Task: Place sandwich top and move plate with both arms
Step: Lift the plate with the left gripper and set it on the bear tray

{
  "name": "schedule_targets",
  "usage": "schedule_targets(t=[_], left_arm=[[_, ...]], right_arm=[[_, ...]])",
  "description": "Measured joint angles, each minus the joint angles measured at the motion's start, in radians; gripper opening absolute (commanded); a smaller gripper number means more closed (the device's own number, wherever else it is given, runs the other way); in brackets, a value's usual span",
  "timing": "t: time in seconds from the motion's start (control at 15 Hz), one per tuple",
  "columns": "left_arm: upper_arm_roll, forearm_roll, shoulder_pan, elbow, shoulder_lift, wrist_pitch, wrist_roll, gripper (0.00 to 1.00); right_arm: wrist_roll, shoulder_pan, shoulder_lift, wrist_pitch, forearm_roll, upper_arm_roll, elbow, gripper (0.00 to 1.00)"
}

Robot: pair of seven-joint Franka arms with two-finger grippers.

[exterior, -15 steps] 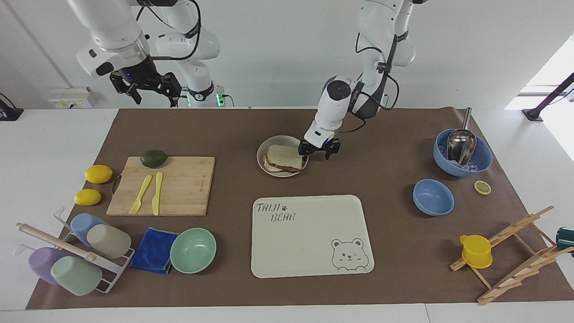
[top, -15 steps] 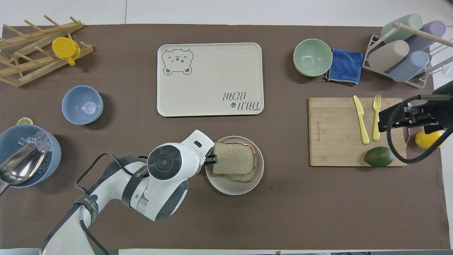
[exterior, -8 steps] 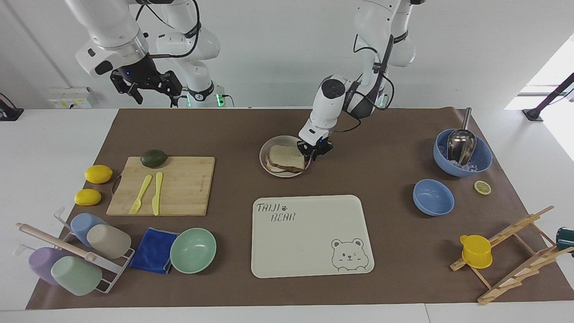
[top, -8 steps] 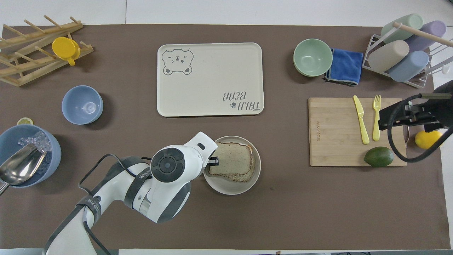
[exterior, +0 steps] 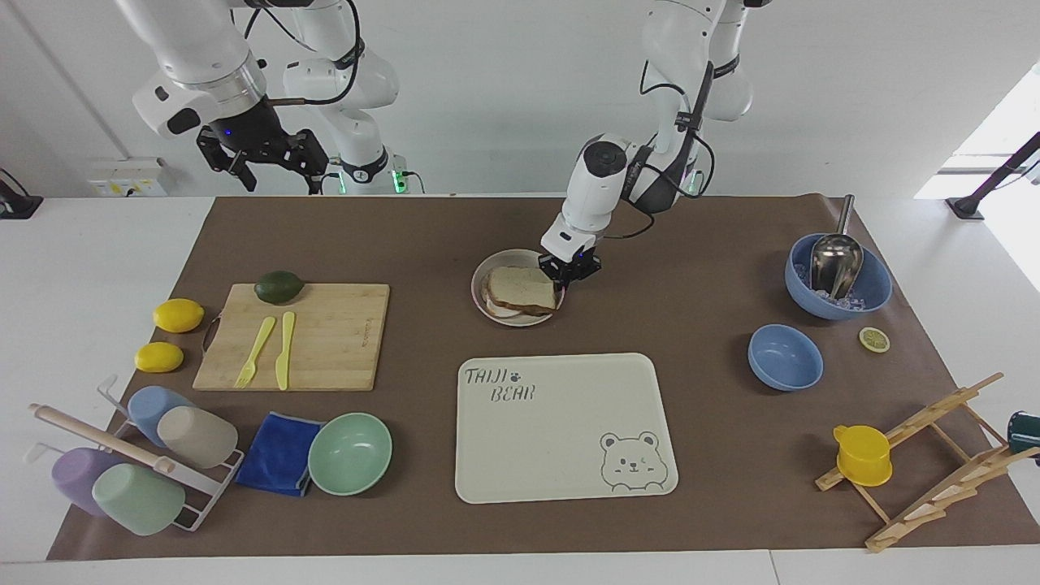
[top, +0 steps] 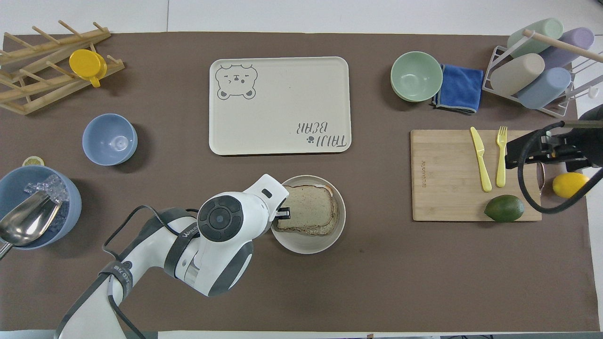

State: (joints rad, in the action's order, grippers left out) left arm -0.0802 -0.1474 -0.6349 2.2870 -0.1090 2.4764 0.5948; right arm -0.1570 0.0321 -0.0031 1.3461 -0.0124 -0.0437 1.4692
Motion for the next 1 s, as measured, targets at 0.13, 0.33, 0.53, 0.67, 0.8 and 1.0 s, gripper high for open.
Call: schedule_targets(t=[0.13,0.33,0.53,0.67,0.8,1.0], left_arm=[[0.003,-0.018,0.002,-0.01,0.001,-0.001,-0.004,0.0],[0.006,-0.042,0.031,-0.08,0.002,-0.089,-0.006,0.0],[0.011,-0.068,0.101,-0.229,0.002,-0.263,-0.019,0.0],[0.015,-0.083,0.158,-0.32,-0.002,-0.356,-0.048,0.0],[0.019,-0.103,0.195,-0.419,-0.026,-0.434,-0.058,0.0],[0.02,-0.125,0.221,-0.565,-0.085,-0.495,-0.059,0.0]], right_arm=[[0.0,0.0,0.0,0.0,0.0,0.0,0.0,1.0],[0.0,-0.007,0.0,0.001,0.0,0.002,0.0,1.0],[0.003,-0.049,0.0,0.001,0.0,0.003,0.004,1.0],[0.003,-0.055,0.0,0.001,0.0,0.004,0.007,1.0],[0.003,-0.053,0.0,0.002,0.0,0.003,0.009,1.0],[0.003,-0.053,0.0,0.004,0.0,-0.001,0.01,1.0]])
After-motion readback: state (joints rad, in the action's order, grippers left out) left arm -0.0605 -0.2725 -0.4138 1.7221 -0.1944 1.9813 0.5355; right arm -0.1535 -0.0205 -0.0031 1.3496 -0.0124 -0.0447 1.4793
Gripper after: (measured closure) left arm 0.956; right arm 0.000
